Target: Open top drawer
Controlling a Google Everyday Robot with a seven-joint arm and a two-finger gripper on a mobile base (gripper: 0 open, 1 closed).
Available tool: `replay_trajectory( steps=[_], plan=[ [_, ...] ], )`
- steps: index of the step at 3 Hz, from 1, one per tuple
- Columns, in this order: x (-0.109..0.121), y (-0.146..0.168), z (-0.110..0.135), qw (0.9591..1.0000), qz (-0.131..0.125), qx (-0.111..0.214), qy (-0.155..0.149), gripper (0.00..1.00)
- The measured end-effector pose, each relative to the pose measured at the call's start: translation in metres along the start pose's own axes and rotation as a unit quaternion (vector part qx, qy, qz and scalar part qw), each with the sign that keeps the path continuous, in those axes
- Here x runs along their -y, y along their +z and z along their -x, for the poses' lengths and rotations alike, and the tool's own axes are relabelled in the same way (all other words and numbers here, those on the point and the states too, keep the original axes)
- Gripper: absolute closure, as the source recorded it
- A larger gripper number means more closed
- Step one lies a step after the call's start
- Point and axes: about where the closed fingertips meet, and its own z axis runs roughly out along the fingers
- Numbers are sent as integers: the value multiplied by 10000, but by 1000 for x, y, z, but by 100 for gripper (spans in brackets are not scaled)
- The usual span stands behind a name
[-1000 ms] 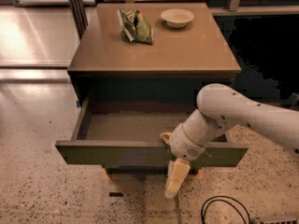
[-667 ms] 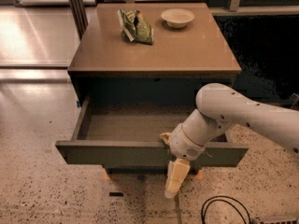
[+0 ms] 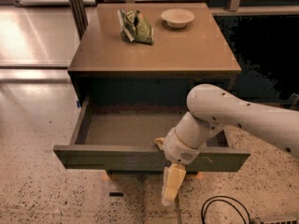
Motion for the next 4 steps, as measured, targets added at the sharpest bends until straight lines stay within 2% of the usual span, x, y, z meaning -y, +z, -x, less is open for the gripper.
replay_trajectory(
  steps=[1, 2, 3, 4],
  plan=[
    [-2, -1, -2, 9998, -188, 103, -62, 0],
    [-29, -6, -1, 9970, -627, 331, -295, 0],
    [-26, -2, -3, 9975, -564, 332, -282, 0],
    [-29, 4, -4, 9987, -356, 271, -227, 0]
  ],
)
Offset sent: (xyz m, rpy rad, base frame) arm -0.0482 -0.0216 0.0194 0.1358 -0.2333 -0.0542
